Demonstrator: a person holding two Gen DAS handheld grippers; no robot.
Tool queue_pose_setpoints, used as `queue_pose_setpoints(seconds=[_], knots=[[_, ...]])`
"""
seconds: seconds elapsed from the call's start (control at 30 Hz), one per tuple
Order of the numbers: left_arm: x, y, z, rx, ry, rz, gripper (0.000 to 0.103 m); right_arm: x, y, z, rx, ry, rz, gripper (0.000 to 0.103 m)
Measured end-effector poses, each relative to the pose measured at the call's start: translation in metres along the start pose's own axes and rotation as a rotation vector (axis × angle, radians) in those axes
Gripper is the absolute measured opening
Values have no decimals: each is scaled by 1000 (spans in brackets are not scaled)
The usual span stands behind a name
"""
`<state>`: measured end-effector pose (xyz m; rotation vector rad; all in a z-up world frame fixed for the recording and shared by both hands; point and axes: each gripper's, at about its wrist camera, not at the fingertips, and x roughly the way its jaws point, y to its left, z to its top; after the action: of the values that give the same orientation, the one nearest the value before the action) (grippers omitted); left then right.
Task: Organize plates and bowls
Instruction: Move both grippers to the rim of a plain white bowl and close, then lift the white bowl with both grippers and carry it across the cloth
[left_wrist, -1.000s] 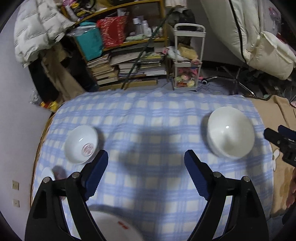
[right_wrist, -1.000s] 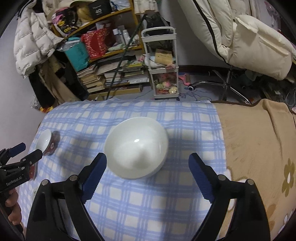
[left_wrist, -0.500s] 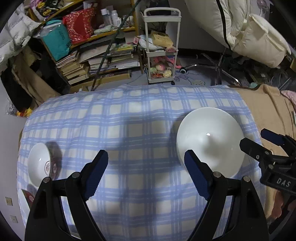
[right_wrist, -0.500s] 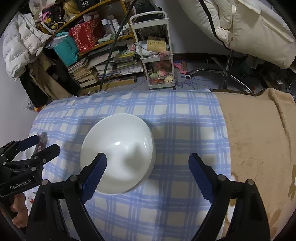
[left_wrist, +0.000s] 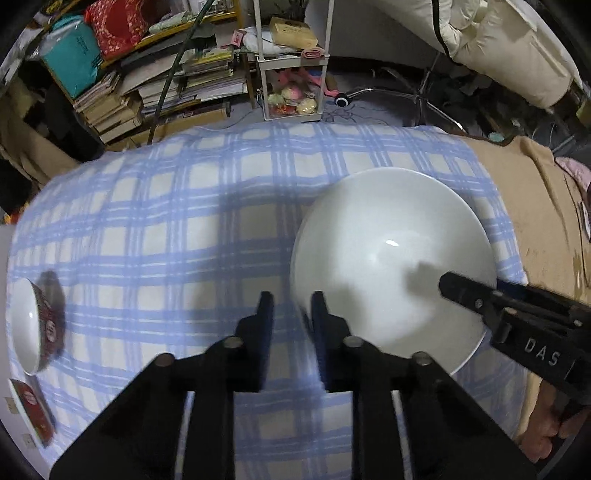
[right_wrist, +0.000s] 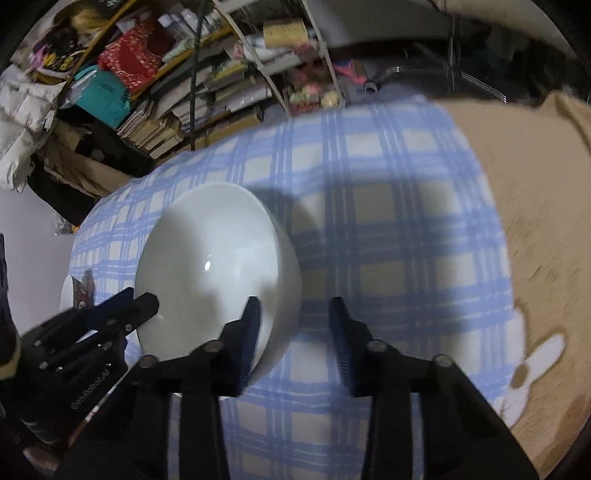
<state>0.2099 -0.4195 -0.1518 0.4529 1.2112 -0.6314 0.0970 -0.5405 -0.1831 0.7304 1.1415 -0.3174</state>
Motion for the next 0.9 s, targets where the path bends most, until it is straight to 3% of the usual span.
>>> queue_pose_setpoints(seconds=[0.1, 0.33, 0.9], knots=[[5, -1, -1, -26, 6, -28, 9, 5, 0, -3, 29, 11, 48, 24], [2, 12, -8, -77, 34, -85, 9, 0, 10, -15, 39, 7, 16, 22], [-65, 51, -60, -77, -30, -31, 10, -26, 65, -65, -8, 4, 34, 22]])
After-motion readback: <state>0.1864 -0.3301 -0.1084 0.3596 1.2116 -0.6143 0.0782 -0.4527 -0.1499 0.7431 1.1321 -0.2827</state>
